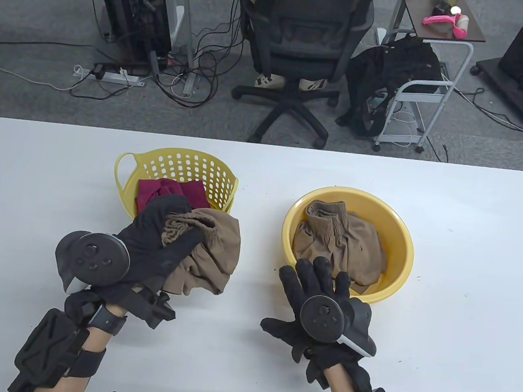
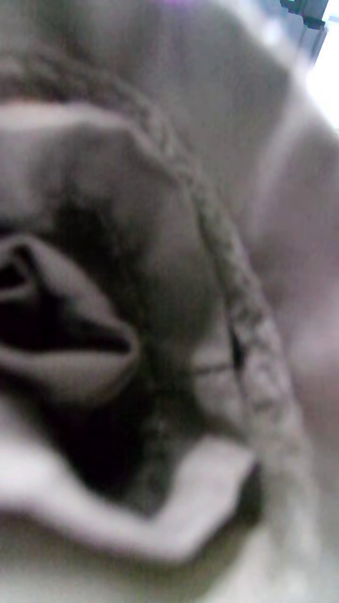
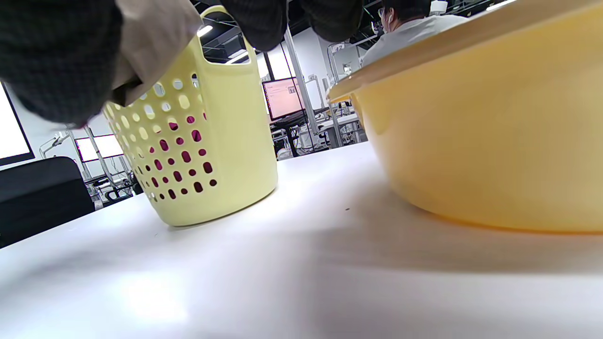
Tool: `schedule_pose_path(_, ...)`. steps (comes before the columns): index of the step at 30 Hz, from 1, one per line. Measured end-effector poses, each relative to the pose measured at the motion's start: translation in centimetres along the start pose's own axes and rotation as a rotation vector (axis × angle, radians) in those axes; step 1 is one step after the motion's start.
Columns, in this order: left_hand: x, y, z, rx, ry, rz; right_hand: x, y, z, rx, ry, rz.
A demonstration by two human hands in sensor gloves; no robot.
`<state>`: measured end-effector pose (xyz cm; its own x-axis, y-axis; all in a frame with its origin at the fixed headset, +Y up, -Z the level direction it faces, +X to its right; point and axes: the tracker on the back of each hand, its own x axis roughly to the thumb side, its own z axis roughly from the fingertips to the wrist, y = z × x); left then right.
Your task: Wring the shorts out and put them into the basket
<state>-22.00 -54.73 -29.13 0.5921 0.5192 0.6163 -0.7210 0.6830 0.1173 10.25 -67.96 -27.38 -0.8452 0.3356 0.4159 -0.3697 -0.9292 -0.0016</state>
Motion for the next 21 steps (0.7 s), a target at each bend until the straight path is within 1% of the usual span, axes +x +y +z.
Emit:
schedule_pose_path(4,0.0,0.9,-1.0,0.017,0.002,-0.016,0.1,0.0,0.1,-0.003,-0.005,-0.012)
schedule_pose_path(10,0.3,2.8,-3.2,0.029,0.008,-0.094,0.2,-0.1,0.3,-0.005,-0.017,-0.001)
schedule_pose_path(13,0.2,3.4,-4.2,0.036,0.019,-0.121,0.2,-0.2,0.4,-0.009,-0.018,0.007)
schedule_pose_path(18,-0.7,3.2,-5.7,0.021,0.054,-0.194,0.1,-0.3,0.6,-0.022,-0.02,0.016)
schedule_pose_path(21,-1.9,2.4,-6.3,-0.008,0.087,-0.243,0.1,-0.4,0.7,-0.027,-0.02,0.015)
